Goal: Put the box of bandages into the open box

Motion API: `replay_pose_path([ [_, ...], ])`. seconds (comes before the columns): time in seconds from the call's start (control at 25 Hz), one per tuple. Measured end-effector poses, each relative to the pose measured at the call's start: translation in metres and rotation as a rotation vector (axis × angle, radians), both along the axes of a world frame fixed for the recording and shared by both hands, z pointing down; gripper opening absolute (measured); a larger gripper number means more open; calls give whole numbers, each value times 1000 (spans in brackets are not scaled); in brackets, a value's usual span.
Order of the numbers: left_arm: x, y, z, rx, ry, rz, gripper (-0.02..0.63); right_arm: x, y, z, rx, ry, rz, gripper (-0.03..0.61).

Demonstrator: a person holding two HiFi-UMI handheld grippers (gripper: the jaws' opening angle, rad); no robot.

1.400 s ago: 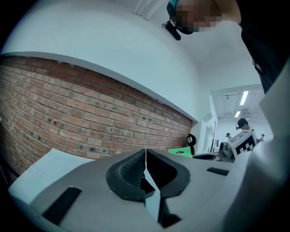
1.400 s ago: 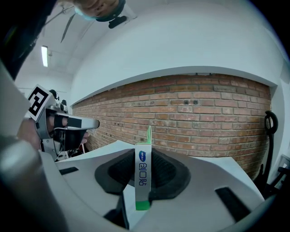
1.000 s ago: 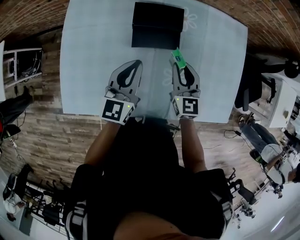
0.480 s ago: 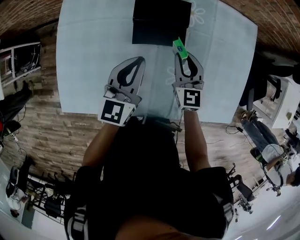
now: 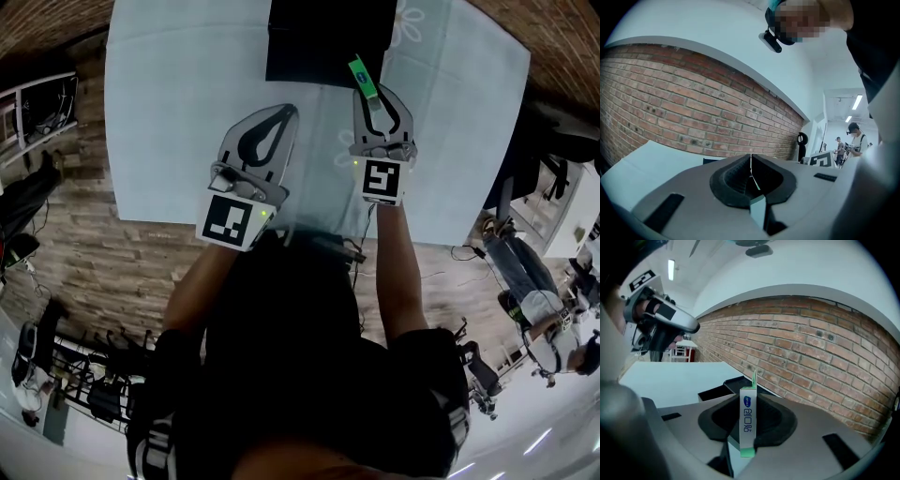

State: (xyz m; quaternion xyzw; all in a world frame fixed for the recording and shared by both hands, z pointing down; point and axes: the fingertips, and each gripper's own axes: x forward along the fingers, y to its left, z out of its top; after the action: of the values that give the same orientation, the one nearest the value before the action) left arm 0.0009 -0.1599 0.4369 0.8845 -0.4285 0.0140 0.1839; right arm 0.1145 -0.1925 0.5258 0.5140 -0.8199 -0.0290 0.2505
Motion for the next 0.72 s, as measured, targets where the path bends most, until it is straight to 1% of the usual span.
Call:
replay_pose_path([
  [0.2, -1, -7, 4, -4, -1, -2, 39, -6, -9, 16, -14, 100, -49, 103],
  [0.36, 0, -11, 8, -9, -6, -4, 38, -7, -11, 34, -20, 201, -95, 103],
  [0.72, 0, -13, 15, -20, -9, -14, 38, -11, -18, 60, -36, 362, -186, 103],
])
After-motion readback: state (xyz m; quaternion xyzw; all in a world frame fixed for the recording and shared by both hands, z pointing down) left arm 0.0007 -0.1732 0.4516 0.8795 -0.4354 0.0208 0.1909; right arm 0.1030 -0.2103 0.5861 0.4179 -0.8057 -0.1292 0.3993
